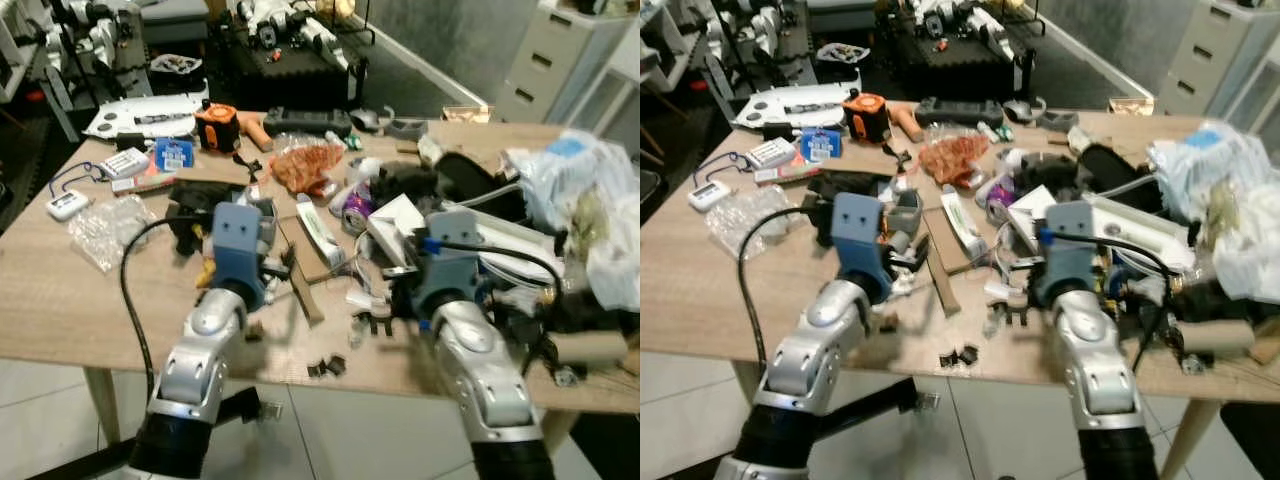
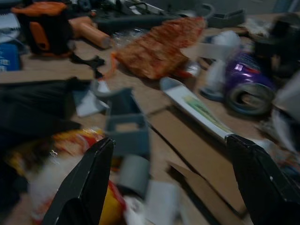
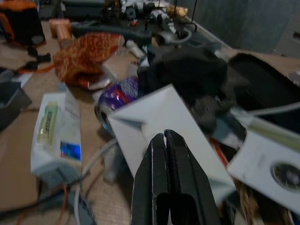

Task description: Picking trash to rubbish bin

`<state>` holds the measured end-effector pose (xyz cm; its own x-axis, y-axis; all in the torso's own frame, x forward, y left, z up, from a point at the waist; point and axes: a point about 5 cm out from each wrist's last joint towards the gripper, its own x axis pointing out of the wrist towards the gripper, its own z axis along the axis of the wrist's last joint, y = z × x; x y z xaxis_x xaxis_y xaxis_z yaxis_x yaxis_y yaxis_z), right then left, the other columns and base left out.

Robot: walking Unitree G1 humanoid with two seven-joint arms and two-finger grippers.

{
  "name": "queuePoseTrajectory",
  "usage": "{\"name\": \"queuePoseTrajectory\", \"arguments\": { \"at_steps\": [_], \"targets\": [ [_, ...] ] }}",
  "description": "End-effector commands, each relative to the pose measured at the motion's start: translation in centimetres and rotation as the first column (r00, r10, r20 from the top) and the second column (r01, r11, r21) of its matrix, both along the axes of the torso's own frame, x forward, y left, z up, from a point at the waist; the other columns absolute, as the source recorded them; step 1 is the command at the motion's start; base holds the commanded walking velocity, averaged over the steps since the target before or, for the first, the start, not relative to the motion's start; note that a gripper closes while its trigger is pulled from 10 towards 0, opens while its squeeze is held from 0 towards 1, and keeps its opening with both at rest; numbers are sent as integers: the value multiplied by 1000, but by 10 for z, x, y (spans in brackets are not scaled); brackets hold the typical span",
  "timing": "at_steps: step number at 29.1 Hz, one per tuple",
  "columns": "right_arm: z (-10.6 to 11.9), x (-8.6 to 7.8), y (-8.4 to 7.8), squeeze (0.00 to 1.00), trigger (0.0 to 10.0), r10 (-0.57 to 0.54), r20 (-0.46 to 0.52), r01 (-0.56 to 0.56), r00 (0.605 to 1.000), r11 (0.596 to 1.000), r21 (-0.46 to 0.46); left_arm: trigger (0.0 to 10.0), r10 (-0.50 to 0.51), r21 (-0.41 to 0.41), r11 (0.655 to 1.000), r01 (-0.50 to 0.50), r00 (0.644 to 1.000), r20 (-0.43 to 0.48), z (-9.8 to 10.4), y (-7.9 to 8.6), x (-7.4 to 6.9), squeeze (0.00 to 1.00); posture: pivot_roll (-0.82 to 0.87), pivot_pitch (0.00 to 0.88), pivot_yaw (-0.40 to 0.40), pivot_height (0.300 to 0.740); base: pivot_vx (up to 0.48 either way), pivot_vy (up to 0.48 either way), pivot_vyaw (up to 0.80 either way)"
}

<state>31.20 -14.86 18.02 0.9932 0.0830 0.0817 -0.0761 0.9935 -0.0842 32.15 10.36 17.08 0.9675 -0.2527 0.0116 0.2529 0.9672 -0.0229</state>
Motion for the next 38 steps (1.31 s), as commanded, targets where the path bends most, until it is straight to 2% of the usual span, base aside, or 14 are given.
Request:
{"name": "queuePoseTrajectory", "arguments": {
  "at_steps": [1,14,21,26,34,35,36,38],
  "targets": [
    [-5,-2,3,0,10000,7,-15,-7,1000,1000,9,10000,22,19,1000,-22,1000,-17,-6,4,0,0,-61,126,8,740,0,0,0],
    [-3,-1,3,0,10000,-3,-6,3,1000,1000,24,10000,18,35,999,-18,1000,-12,-7,4,0,0,-59,126,6,740,0,0,0],
    [-4,-2,5,0,10000,27,-17,-27,999,999,39,10000,-20,93,995,20,1000,-1,-6,-1,-1,0,-57,134,16,740,0,-237,0],
    [-3,-2,5,0,10000,37,-19,-35,999,996,79,10000,16,71,997,-13,999,-30,-10,3,1,0,-57,134,16,740,0,-96,0],
    [12,9,-3,0,10000,53,15,-53,998,998,22,10000,21,68,997,-22,1000,6,-5,7,3,0,-45,153,29,740,0,0,0],
    [16,13,-5,804,10000,61,24,-62,998,998,22,10000,10,75,997,-12,1000,20,-3,8,4,0,-50,160,28,740,0,0,0],
    [19,17,-8,1000,10000,69,29,-69,997,997,23,10000,-4,81,997,1,999,34,-1,8,4,0,-50,160,28,740,0,0,0],
    [19,17,-8,1000,10000,69,29,-69,997,997,23,10000,-4,81,997,1,999,34,-1,8,4,0,-50,160,28,740,0,0,0]
  ]
}}
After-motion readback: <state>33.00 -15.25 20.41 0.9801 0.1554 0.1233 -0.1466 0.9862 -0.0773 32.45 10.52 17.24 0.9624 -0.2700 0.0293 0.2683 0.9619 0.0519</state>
